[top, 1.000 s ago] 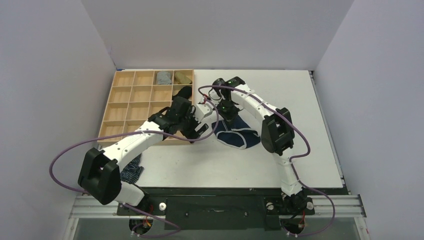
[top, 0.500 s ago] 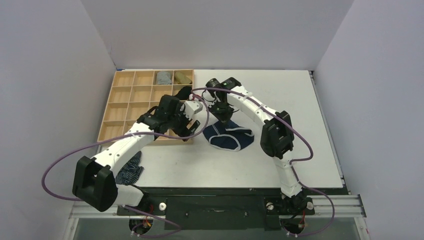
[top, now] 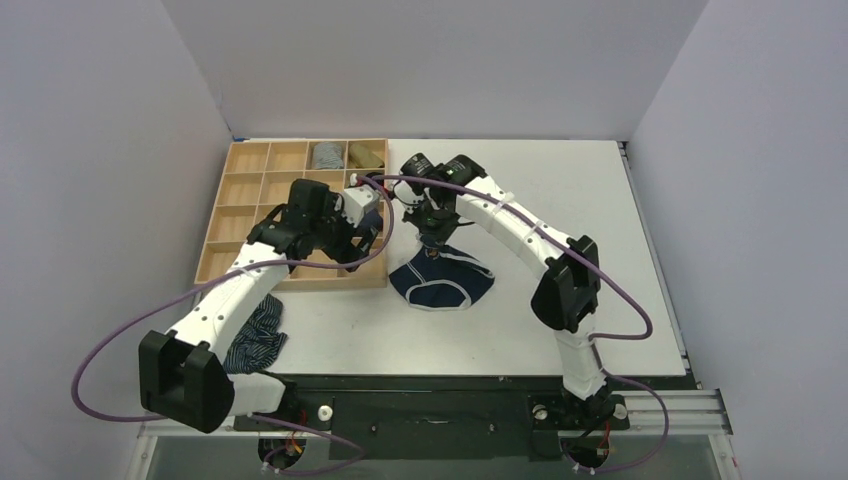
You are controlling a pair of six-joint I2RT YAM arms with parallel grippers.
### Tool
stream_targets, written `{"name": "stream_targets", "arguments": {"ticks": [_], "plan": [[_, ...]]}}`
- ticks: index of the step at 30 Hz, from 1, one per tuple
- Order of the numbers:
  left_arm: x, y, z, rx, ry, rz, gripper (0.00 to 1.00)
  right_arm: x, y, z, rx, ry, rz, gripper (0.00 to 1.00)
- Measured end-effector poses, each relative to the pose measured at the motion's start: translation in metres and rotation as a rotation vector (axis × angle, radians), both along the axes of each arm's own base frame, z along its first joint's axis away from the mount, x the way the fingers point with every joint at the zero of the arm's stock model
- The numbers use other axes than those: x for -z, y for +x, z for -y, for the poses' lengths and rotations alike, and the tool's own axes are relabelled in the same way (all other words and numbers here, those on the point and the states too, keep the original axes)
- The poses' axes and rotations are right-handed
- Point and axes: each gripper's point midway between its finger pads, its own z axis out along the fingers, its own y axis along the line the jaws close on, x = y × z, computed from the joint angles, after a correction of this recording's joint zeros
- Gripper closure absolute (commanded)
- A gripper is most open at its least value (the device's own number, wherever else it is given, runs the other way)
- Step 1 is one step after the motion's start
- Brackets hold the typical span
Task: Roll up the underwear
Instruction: Fold the underwear at the center of the board.
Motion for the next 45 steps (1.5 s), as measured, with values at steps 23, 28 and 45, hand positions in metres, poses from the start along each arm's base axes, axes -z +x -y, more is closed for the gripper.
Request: {"name": "stream_targets", "arguments": {"ticks": [23, 28, 45], "plan": [[-0.013, -0.009, -0.055, -0.117, -0.033, -0.037, 0.19, 0.046, -0.031, -0.038, -0.063, -0.045, -0.091, 0.97], [-0.011, -0.014, -0.054, -0.101, -0.034, -0.053, 0.19, 0.077, -0.037, -0.046, -0.081, -0.079, -0.145, 0.95], [-0.015, -0.026, -0.064, -0.096, -0.035, -0.066, 0.19, 0.08, -0.05, -0.073, -0.126, -0.006, -0.17, 0.76]]}}
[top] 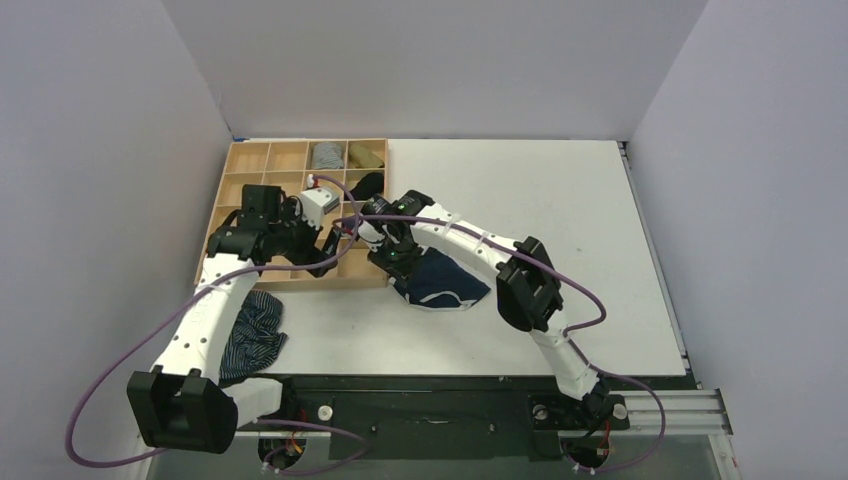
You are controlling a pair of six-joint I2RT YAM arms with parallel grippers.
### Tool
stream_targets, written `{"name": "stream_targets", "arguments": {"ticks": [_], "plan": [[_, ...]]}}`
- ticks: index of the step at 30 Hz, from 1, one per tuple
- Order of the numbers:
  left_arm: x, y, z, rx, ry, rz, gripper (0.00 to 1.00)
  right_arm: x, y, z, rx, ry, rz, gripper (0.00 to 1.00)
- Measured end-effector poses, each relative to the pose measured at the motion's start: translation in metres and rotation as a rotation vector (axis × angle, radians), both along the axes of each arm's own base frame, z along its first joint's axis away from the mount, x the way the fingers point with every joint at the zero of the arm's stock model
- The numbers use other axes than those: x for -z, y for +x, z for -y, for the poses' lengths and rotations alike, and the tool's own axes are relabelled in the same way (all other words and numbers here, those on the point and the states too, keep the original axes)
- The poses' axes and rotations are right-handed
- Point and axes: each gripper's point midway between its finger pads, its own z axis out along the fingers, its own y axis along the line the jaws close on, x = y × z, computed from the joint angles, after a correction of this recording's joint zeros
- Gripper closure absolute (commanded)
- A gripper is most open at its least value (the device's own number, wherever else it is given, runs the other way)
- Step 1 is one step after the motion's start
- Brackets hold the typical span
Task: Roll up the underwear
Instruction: Fold the underwear at the center of the board.
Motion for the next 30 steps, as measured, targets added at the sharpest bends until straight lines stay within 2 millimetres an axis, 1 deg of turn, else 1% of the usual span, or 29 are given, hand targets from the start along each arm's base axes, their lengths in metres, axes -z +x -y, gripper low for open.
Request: {"name": "stream_targets", "arguments": {"ticks": [3, 6, 9, 11, 13, 17, 20, 21, 24, 26, 30], "plan": [[-0.001, 0.0, -0.005, -0.012, 0.0, 0.004, 0.18, -0.002, 0.001, -0.005, 0.004, 0.028, -0.004, 0.71], [-0.001, -0.002, -0.004, 0.006, -0.009, 0.001, 0.16, -0.003, 0.005, -0.005, 0.019, 0.044, -0.01, 0.64], [-0.003, -0.005, 0.004, 0.053, -0.037, 0.0, 0.14, -0.003, 0.02, 0.004, 0.064, 0.059, -0.009, 0.6], [-0.005, -0.008, 0.012, 0.097, -0.061, 0.005, 0.13, -0.003, 0.032, 0.017, 0.104, 0.07, -0.013, 0.57], [-0.006, -0.012, 0.023, 0.154, -0.082, 0.011, 0.12, -0.004, 0.043, 0.04, 0.159, 0.074, -0.026, 0.55], [-0.001, -0.021, 0.057, 0.303, -0.085, 0.019, 0.11, -0.009, 0.055, 0.084, 0.238, 0.09, -0.037, 0.54], [0.009, -0.028, 0.094, 0.448, -0.065, 0.025, 0.11, -0.01, 0.05, 0.116, 0.28, 0.094, -0.046, 0.54], [0.012, -0.03, 0.103, 0.483, -0.059, 0.028, 0.11, -0.009, 0.047, 0.126, 0.291, 0.093, -0.051, 0.54], [0.03, -0.033, 0.131, 0.583, -0.016, 0.026, 0.12, -0.001, 0.037, 0.148, 0.304, 0.082, -0.072, 0.54], [0.044, -0.033, 0.143, 0.621, 0.013, 0.007, 0.12, 0.008, 0.028, 0.16, 0.302, 0.069, -0.094, 0.54], [0.064, -0.022, 0.151, 0.626, 0.043, -0.026, 0.12, 0.029, 0.012, 0.172, 0.28, 0.033, -0.138, 0.55]]}}
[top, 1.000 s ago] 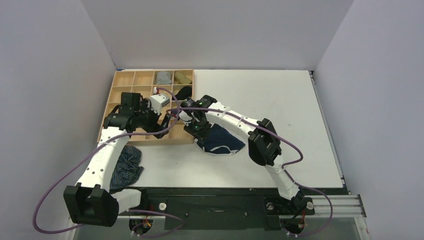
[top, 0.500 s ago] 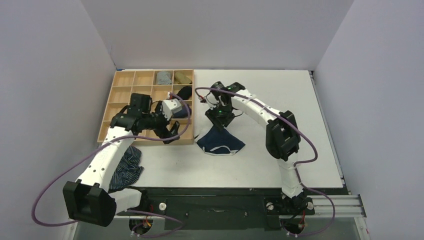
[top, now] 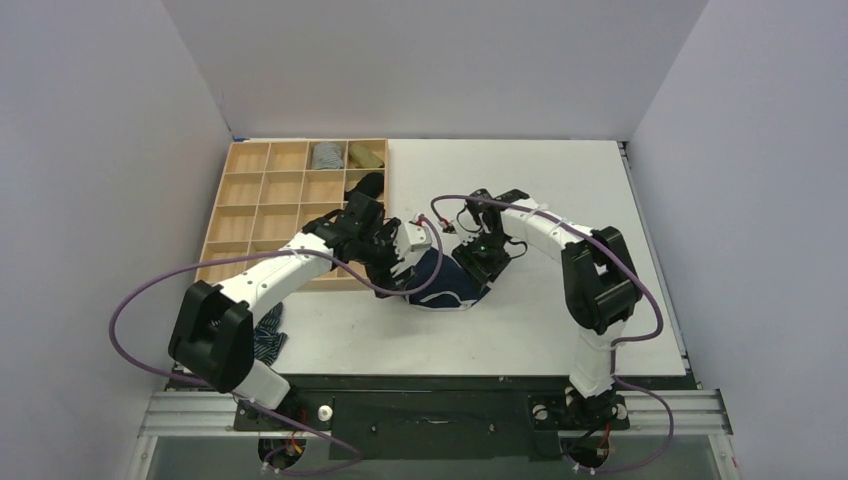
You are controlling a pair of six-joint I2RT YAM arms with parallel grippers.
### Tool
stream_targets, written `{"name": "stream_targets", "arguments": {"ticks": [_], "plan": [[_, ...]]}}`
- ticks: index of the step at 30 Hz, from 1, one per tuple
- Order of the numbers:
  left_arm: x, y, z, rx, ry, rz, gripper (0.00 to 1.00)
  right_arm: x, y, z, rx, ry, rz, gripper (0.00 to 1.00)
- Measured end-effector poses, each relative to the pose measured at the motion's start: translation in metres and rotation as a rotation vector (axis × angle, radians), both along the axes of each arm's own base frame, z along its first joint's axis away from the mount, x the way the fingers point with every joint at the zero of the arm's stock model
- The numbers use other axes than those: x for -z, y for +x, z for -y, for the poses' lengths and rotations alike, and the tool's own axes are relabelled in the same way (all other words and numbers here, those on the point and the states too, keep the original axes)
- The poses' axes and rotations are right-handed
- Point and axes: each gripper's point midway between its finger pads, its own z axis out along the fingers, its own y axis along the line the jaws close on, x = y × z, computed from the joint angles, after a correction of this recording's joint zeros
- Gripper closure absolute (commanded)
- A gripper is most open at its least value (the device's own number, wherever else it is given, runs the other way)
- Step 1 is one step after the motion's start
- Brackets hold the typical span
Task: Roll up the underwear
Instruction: Fold the underwear at the center of the board, then move the underwear to the center of the board.
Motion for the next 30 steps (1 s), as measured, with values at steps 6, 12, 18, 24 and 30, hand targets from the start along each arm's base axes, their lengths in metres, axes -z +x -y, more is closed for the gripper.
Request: {"name": "stream_targets", "arguments": {"ticks": [6, 12, 18, 24, 30], "plan": [[0.004, 0.012, 0.005, -0.012, -0.003, 0.022, 0.12, 0.014, -0.002, 0.006, -0.01, -0.025, 0.007, 0.56], [0.001, 0.018, 0.008, -0.029, -0.019, 0.041, 0.11, 0.022, 0.015, 0.012, -0.004, -0.078, 0.087, 0.57], [-0.001, 0.021, 0.009, -0.036, -0.023, 0.05, 0.09, 0.033, 0.017, 0.024, 0.007, -0.144, 0.118, 0.57], [-0.001, 0.022, 0.009, -0.039, -0.02, 0.057, 0.07, 0.032, 0.018, 0.029, -0.009, -0.18, 0.188, 0.58], [0.009, 0.012, 0.014, 0.007, 0.01, 0.074, 0.07, 0.03, 0.017, 0.064, -0.064, -0.276, 0.237, 0.58]]}}
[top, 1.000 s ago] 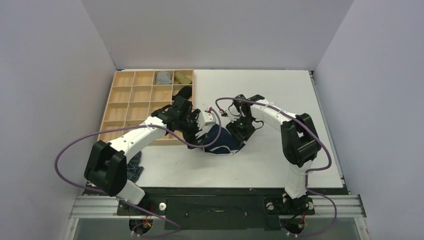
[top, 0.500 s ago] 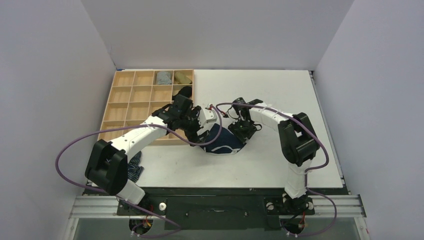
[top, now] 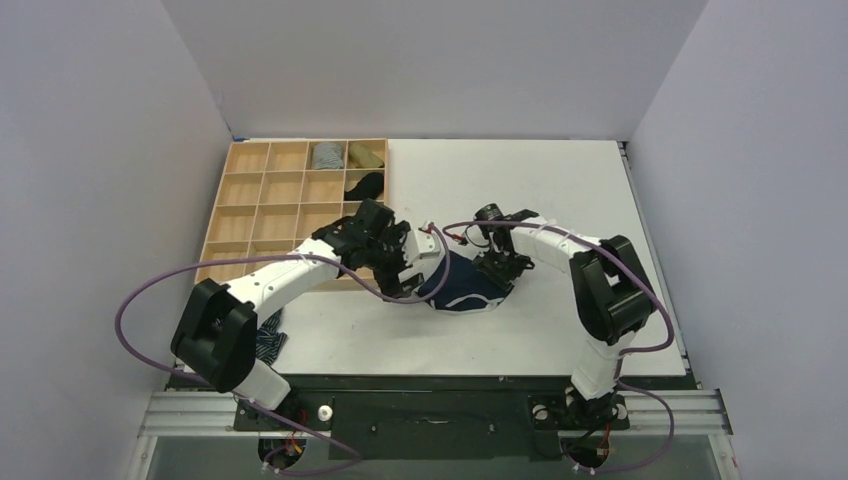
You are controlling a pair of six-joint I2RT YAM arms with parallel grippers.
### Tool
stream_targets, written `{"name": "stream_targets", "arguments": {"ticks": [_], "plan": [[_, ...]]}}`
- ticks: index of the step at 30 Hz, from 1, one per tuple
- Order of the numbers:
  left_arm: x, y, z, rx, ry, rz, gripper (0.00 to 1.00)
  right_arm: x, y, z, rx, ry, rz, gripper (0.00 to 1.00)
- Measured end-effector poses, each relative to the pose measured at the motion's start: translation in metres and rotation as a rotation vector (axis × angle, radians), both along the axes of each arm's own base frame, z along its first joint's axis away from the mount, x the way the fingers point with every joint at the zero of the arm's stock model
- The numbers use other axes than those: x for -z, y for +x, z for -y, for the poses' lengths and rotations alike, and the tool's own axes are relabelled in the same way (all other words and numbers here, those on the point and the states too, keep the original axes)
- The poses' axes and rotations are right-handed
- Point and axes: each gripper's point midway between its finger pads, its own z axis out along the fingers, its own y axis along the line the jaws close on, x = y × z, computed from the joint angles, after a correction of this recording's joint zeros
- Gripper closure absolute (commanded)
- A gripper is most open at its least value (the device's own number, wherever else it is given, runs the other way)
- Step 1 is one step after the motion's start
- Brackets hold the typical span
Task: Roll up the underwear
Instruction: Move the underwear to the center of the board, then fold the underwear at the center of the board.
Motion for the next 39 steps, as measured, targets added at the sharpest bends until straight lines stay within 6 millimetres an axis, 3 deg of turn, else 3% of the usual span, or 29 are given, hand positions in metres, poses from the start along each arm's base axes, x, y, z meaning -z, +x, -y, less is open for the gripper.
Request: {"name": "stream_targets", "arguments": {"ticks": [7, 10, 15, 22, 29, 32, 39], "plan": [[0.011, -0.022, 0.02, 0.111, 0.045, 0.031, 0.08, -0.006, 0.008, 0.07, -0.028, -0.099, -0.048, 0.57], [0.019, -0.027, 0.033, 0.155, 0.056, 0.046, 0.09, -0.018, 0.015, 0.087, -0.03, -0.093, -0.068, 0.57], [0.039, -0.031, 0.062, 0.232, 0.084, 0.074, 0.15, -0.04, 0.035, 0.073, -0.044, 0.027, -0.038, 0.57], [0.049, -0.024, 0.101, 0.335, 0.1, 0.156, 0.22, -0.043, 0.022, 0.051, 0.011, 0.181, -0.101, 0.58], [0.062, -0.012, 0.107, 0.375, 0.139, 0.219, 0.32, -0.049, 0.014, 0.055, 0.093, 0.271, -0.119, 0.59], [0.069, -0.01, 0.107, 0.387, 0.16, 0.229, 0.41, -0.053, 0.012, 0.055, 0.11, 0.295, -0.116, 0.59], [0.075, -0.004, 0.109, 0.392, 0.185, 0.245, 0.52, -0.048, 0.005, 0.051, 0.12, 0.329, -0.146, 0.6]]}}
